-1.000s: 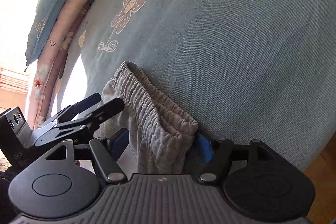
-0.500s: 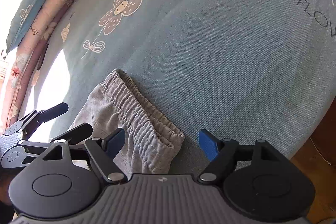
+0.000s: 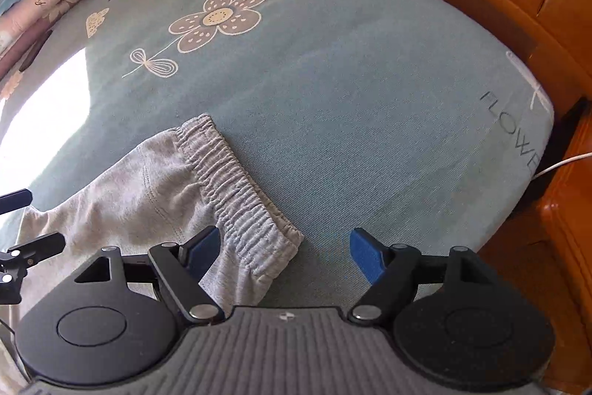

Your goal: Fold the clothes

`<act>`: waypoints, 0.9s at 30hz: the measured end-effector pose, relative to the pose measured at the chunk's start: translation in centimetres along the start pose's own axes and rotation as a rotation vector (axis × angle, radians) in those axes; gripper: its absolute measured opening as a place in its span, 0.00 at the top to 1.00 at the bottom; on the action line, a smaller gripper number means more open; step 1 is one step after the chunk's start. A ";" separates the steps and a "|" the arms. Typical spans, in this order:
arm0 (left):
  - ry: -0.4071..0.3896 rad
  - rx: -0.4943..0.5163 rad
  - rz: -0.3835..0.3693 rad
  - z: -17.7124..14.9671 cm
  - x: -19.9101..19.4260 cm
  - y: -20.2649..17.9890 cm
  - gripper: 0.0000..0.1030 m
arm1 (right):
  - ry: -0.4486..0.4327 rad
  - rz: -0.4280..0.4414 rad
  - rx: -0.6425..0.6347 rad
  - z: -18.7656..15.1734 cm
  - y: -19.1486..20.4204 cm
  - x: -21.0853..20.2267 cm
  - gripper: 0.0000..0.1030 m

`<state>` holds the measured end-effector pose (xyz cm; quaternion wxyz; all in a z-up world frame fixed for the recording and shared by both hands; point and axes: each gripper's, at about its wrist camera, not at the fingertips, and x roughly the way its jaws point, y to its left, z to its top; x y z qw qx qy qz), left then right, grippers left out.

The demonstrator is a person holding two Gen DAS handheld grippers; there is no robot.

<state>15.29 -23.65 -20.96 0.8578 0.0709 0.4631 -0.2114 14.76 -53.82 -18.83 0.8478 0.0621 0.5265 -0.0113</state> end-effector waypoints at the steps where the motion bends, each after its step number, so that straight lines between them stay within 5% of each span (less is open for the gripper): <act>1: 0.013 0.005 0.008 -1.0 -0.6 0.7 0.06 | -0.043 -0.006 -0.029 -0.2 1.0 -1.0 0.22; 2: 0.021 0.012 0.016 -2.2 -1.2 1.4 0.06 | -0.078 0.013 -0.049 -0.4 2.1 -1.7 0.22; 5: 0.045 0.013 0.024 -5.3 -2.2 2.8 0.06 | -0.112 0.108 -0.113 -0.6 5.8 -2.0 0.50; 6: 0.053 0.008 0.029 -6.3 -2.4 3.2 0.06 | -0.109 0.122 -0.145 -0.7 7.3 -1.3 0.51; 11: 0.056 -0.064 0.050 -9.8 -1.7 5.1 0.06 | -0.134 0.085 -0.294 -0.6 12.9 3.0 0.52; 17: 0.023 -0.146 0.109 -11.0 1.1 7.0 0.05 | -0.142 -0.004 -0.361 0.9 13.6 9.0 0.54; 21: 0.002 -0.170 0.123 -10.0 1.8 7.7 0.05 | -0.144 -0.007 -0.410 1.9 13.7 9.0 0.54; 27: 0.014 -0.144 0.094 -9.5 -0.9 6.4 0.05 | -0.112 0.059 -0.317 0.8 12.7 4.1 0.51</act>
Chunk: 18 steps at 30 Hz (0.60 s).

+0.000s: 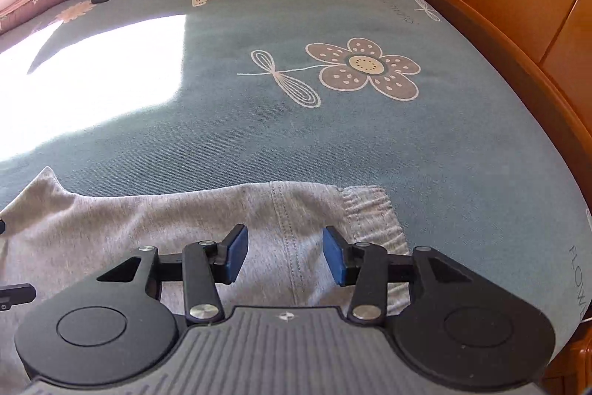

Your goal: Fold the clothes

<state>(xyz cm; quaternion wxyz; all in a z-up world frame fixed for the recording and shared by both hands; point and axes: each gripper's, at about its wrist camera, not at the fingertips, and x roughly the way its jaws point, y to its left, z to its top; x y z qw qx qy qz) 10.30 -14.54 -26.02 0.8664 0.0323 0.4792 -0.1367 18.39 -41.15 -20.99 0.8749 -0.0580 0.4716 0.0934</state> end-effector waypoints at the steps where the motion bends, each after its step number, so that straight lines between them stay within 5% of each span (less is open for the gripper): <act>1: 0.000 0.017 -0.005 -0.2 -0.7 -0.4 0.05 | 0.007 0.017 0.014 -0.7 0.0 -1.0 0.47; 10: 0.020 0.253 -0.019 -5.5 -1.2 -6.1 0.05 | 0.123 0.058 -0.103 -8.1 3.7 -0.8 0.41; 18: 0.078 0.192 0.027 -6.8 -3.0 -6.0 0.04 | 0.157 0.030 -0.142 -7.9 3.9 -2.0 0.37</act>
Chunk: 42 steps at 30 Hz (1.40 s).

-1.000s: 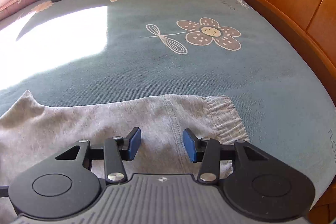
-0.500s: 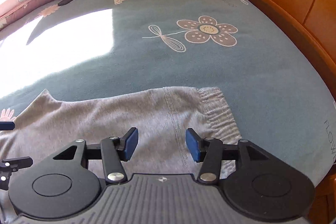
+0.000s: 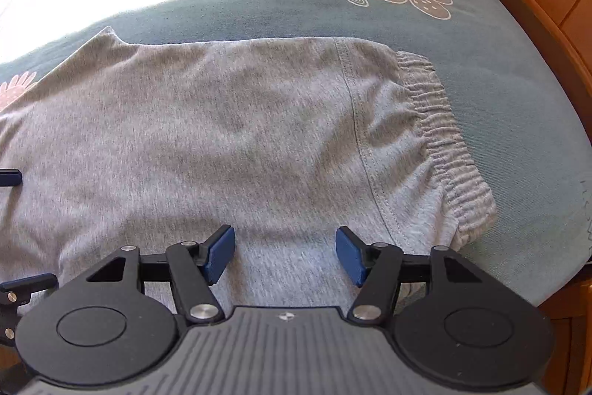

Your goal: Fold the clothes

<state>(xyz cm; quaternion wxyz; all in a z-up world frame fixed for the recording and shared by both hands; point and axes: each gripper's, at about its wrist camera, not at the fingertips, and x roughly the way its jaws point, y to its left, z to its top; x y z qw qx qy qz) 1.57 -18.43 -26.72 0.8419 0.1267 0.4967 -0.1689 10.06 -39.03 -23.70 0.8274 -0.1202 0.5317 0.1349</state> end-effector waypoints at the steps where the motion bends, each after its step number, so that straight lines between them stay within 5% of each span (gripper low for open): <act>1: -0.013 -0.015 0.004 -0.1 -0.6 0.3 0.04 | -0.011 0.018 -0.007 0.3 0.3 -0.5 0.37; 7: 0.006 -0.135 0.027 -1.9 -0.3 1.7 0.04 | -0.015 0.137 -0.086 1.8 5.0 0.3 0.31; 15: -0.001 -0.190 0.042 -4.6 -0.1 2.4 0.01 | 0.054 0.122 -0.066 1.3 6.6 2.7 0.16; 18: 0.026 -0.186 0.010 -4.3 -0.8 3.1 0.01 | 0.087 0.105 -0.060 2.0 6.9 3.0 0.14; 22: -0.047 -0.305 -0.052 -4.5 -4.5 5.9 0.01 | 0.102 0.088 -0.033 3.0 7.4 2.3 0.14; 30: -0.094 -0.447 0.093 -7.1 -9.2 13.4 0.01 | 0.049 0.138 -0.084 5.7 12.3 0.0 0.14; 36: -0.106 -0.522 0.158 -10.8 -10.7 18.3 0.09 | 0.043 0.424 -0.070 7.7 18.6 -0.8 0.22; 39: -0.104 -0.582 0.118 -11.9 -11.6 20.5 0.24 | 0.079 0.606 -0.053 7.8 22.1 -0.4 0.26; 42: -0.106 -0.667 0.062 -13.4 -12.2 22.6 0.26 | 0.087 0.696 -0.059 8.0 25.6 -0.1 0.26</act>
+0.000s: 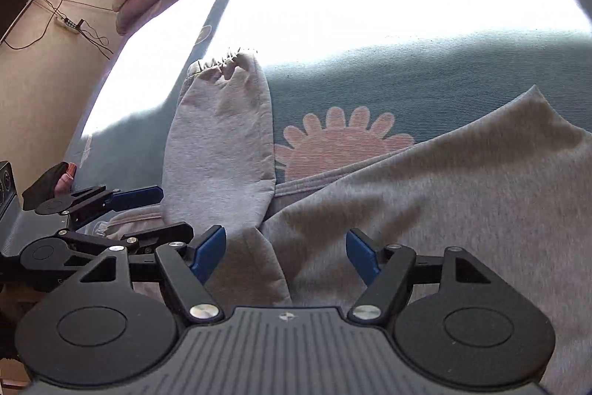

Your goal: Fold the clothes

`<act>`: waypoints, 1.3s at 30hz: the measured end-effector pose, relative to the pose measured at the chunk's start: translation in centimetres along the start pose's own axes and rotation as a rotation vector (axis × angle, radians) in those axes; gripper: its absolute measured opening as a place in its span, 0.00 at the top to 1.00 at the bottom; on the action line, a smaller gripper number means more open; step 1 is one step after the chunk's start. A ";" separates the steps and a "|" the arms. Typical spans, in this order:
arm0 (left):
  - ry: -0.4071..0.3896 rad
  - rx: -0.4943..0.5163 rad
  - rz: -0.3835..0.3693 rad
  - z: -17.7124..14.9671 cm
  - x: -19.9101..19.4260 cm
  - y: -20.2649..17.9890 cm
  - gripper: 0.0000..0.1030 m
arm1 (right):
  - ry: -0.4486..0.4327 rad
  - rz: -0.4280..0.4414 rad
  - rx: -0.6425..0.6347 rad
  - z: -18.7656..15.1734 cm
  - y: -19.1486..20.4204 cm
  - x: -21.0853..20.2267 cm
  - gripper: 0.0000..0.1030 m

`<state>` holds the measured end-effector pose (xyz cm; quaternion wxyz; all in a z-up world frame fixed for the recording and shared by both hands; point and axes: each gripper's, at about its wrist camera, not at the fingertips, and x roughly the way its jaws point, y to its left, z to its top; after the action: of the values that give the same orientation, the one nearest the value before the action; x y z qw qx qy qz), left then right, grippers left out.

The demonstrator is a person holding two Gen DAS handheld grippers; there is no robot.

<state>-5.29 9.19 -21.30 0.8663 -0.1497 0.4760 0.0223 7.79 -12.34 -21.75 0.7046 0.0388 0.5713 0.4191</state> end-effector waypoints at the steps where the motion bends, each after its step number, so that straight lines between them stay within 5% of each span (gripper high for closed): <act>1: 0.006 -0.025 -0.011 0.1 -0.1 0.7 0.26 | -0.001 0.017 -0.002 0.2 0.6 0.7 0.26; 8: 0.043 -0.240 -0.043 -0.2 0.4 3.9 0.26 | 0.080 0.144 0.072 2.3 1.2 5.1 0.26; 18: 0.019 -0.419 0.039 -0.5 -0.2 4.2 0.25 | 0.270 0.294 0.221 3.9 -2.6 10.2 0.25; 24: 0.044 -0.543 -0.036 -1.3 -0.1 5.0 0.24 | 0.296 0.470 0.181 4.6 -2.0 10.0 0.25; 31: 0.007 -0.740 -0.193 -3.0 -0.6 8.3 0.24 | 0.273 0.568 0.067 4.3 0.5 8.0 0.24; 36: 0.048 -0.787 -0.341 -3.7 0.3 10.5 0.23 | 0.299 0.630 0.032 2.9 3.3 7.4 0.24; 39: 0.105 -0.772 -0.358 -3.9 1.5 11.4 0.23 | 0.336 0.655 -0.009 1.3 5.8 7.4 0.24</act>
<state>-9.73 18.82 -27.20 0.7114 -0.5441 0.4429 0.0405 5.67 -3.41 -23.92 0.4294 0.1471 0.6345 0.6256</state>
